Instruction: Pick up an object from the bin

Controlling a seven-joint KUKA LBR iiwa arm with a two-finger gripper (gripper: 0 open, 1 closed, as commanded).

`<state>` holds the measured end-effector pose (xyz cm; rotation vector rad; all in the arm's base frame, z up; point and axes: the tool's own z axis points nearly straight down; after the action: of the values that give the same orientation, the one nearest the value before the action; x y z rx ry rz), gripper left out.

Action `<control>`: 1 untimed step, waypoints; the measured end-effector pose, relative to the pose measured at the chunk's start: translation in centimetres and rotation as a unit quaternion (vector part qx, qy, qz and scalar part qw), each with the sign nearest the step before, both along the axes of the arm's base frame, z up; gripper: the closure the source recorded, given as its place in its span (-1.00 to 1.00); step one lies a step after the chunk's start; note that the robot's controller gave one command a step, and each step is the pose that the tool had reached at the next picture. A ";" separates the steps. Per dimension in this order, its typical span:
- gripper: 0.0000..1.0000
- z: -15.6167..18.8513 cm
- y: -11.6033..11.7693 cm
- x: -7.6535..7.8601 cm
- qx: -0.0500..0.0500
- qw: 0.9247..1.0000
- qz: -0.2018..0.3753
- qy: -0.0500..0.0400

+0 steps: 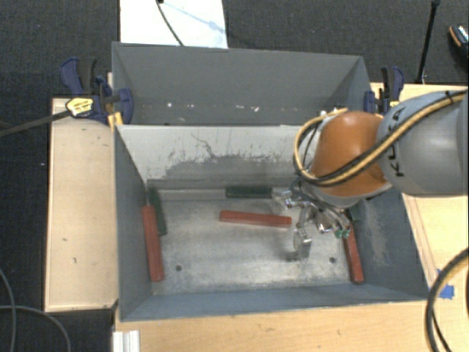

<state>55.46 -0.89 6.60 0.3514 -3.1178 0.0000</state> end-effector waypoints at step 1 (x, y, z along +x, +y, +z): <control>1.00 0.5 0.2 0.1 0.001 1.000 -0.002 -0.003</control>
Offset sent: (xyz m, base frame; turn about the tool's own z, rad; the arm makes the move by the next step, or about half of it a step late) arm 0.0000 0.0000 0.0000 0.0000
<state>55.59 -0.69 7.07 0.3449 -3.1243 -0.0018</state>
